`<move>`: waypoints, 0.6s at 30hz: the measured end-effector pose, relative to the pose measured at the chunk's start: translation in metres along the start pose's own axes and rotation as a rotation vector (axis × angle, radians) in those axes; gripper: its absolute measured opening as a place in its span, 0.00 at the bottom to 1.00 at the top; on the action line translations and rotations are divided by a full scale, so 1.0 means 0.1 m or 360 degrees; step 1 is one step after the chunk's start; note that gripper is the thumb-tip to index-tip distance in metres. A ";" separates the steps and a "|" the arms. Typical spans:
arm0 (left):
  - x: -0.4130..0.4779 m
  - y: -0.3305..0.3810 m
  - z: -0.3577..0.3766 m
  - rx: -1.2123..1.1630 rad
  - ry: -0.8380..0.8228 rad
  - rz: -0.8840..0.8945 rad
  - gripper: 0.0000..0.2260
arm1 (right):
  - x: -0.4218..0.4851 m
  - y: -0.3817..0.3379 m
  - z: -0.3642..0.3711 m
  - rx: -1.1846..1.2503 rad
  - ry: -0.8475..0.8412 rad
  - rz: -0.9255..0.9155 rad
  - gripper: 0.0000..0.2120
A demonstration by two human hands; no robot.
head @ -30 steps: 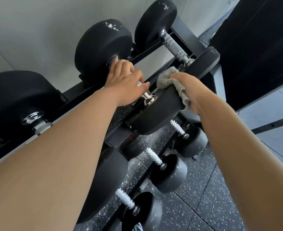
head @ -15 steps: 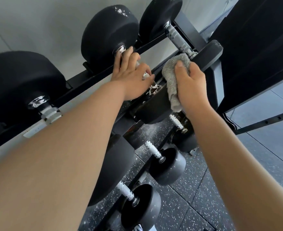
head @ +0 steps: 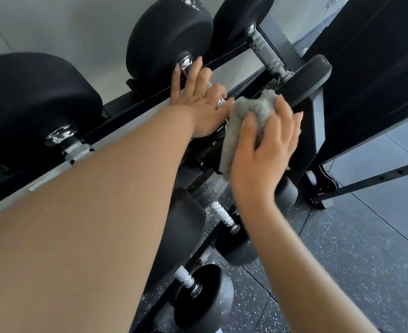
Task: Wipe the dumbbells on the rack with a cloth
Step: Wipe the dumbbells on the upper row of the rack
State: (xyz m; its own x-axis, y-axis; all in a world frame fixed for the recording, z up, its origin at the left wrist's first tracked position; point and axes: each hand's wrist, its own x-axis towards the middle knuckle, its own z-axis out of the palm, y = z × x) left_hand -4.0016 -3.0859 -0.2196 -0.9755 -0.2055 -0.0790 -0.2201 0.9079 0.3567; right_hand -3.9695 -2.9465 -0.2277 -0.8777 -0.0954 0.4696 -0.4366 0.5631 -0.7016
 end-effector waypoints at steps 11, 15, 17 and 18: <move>-0.05 -0.04 0.01 0.0011 0.0104 0.0054 0.14 | 0.03 0.17 0.02 -0.0113 0.0106 -0.0445 0.17; -0.03 -0.04 0.03 0.0028 0.0143 0.0062 0.17 | 0.29 0.12 -0.11 -0.0069 -0.0163 -0.0213 0.16; -0.02 -0.05 0.05 0.0048 0.0138 0.0059 0.17 | 0.48 0.09 -0.14 -0.0097 -0.0270 -0.0067 0.16; -0.02 -0.05 0.05 0.0050 0.0133 0.0054 0.17 | 0.58 0.08 -0.15 -0.0114 -0.0327 0.0030 0.17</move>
State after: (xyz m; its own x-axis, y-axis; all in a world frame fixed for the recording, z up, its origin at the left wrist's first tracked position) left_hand -3.9988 -3.0879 -0.2262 -0.9792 -0.2028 0.0111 -0.1880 0.9257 0.3283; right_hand -4.0206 -2.9353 -0.1980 -0.9107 -0.2455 0.3323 -0.4109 0.6226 -0.6660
